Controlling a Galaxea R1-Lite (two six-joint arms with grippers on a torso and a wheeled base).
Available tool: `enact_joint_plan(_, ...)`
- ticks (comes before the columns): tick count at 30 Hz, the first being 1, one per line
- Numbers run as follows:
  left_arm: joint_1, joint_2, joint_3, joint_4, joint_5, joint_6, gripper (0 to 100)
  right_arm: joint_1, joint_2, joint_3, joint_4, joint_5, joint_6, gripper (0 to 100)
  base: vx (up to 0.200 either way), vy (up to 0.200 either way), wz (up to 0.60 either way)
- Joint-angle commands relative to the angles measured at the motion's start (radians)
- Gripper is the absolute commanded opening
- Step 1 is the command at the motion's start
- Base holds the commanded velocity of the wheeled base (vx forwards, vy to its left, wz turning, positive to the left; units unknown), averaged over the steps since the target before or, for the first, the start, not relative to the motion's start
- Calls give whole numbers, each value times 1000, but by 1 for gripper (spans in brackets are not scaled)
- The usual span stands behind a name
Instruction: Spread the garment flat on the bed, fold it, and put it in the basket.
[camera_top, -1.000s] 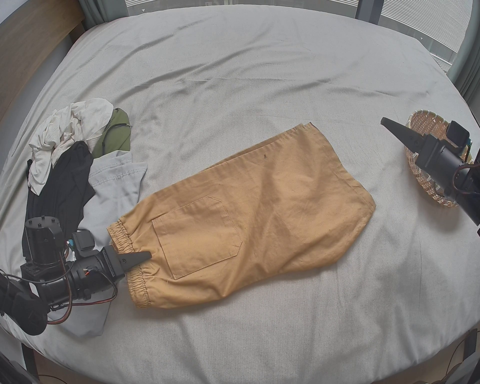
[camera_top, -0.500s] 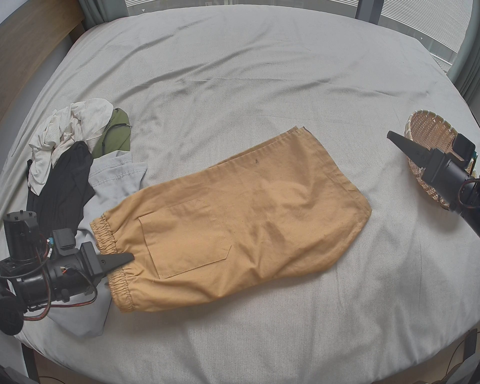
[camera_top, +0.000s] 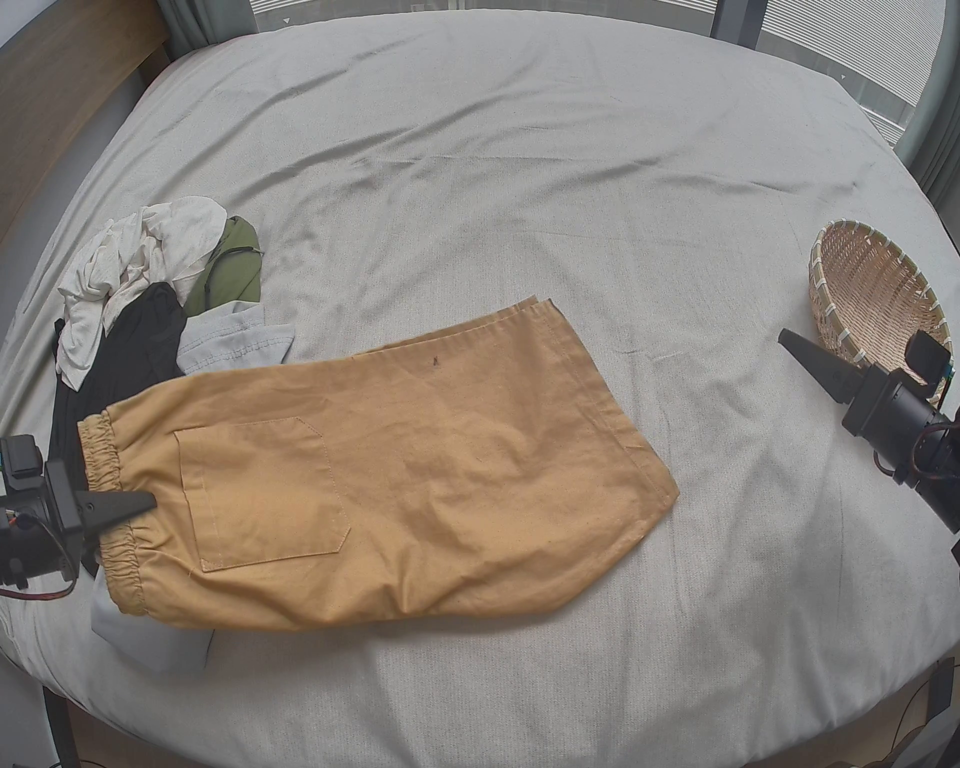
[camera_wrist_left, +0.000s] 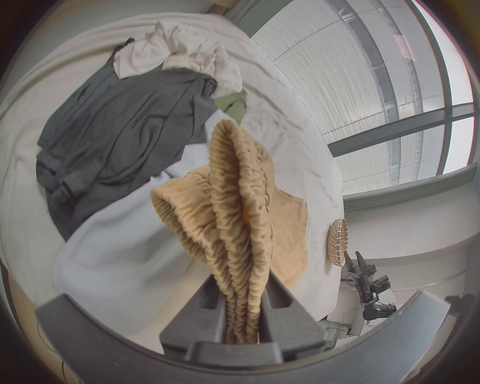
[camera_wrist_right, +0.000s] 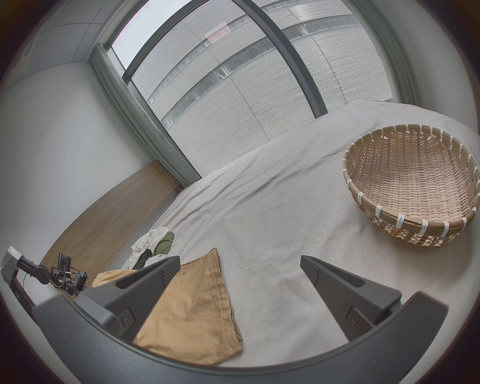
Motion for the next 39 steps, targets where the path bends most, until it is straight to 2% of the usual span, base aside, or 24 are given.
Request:
enact_joint_plan(1,-35,-24,-46,-2,-5,-5,0,3,13,42,-25,1,3,100,0,0,0)
enact_joint_plan(6,-230,4,-126,-8,18,-68,0,9,31,56,-58,1,16,100,0,0,0)
enact_joint_plan(10,-373,70,-207,-23,71,-124,0,18,42,76,-105,1,34,100,0,0,0)
enact_joint_plan(17,-554,218,-273,-200,157,-183,0,22,54,127,-165,1,40,100,0,0,0)
enact_joint_plan(19,-554,218,-273,-200,157,-183,0,22,54,127,-165,1,40,100,0,0,0)
enact_joint_plan(20,-612,298,-299,-257,188,-183,0,21,60,148,-199,1,51,100,0,0,0)
enact_joint_plan(24,-675,399,-345,-306,202,-184,0,21,63,167,-222,1,52,100,0,0,0)
enact_joint_plan(31,-746,499,-420,-316,206,-183,0,22,62,168,-222,0,54,100,0,0,0)
enact_joint_plan(39,-816,605,-494,-319,265,-177,0,38,62,180,-231,0,57,100,0,0,0)
